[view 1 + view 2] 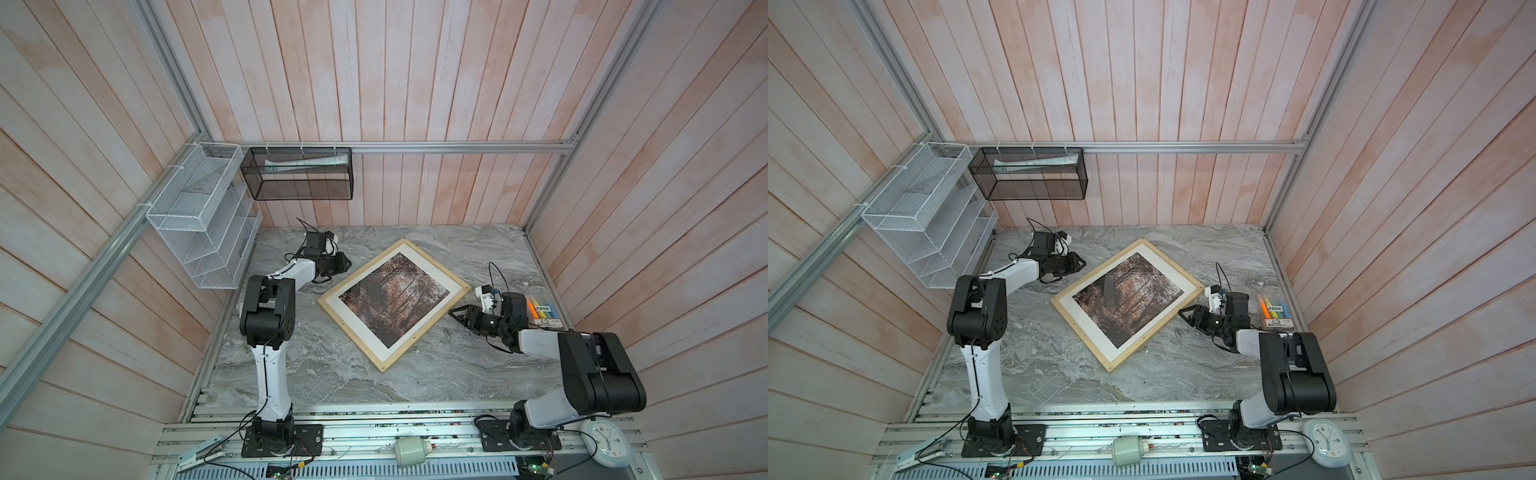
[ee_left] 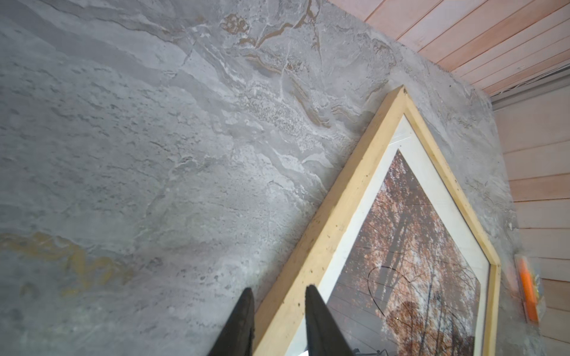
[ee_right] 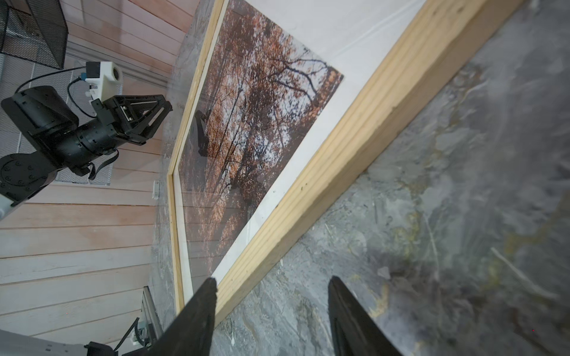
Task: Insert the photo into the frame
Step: 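Rotate the frame straight with both grippers pushing its opposite side edges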
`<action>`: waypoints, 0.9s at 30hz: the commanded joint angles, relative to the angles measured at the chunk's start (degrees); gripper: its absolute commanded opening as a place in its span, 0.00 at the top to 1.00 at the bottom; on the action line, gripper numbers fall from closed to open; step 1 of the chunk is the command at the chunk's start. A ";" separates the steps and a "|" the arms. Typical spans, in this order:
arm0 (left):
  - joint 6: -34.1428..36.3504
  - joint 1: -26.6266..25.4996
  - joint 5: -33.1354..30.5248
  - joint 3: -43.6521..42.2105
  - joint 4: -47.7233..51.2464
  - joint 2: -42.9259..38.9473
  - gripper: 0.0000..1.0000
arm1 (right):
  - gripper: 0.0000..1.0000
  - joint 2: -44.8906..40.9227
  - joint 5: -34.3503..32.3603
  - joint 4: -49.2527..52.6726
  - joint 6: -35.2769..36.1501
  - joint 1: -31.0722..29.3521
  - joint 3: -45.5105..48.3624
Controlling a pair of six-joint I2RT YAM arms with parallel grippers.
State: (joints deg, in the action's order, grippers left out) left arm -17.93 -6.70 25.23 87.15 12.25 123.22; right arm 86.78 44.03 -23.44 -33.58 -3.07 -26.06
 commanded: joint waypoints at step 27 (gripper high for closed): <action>-0.85 1.60 10.61 -7.69 -3.77 2.03 0.71 | 0.41 18.16 0.22 -12.22 -4.26 -3.95 -8.09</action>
State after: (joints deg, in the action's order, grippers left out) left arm -17.43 -4.51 32.62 83.79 9.21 126.10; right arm 102.39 45.23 -36.42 -38.13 -6.70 -32.16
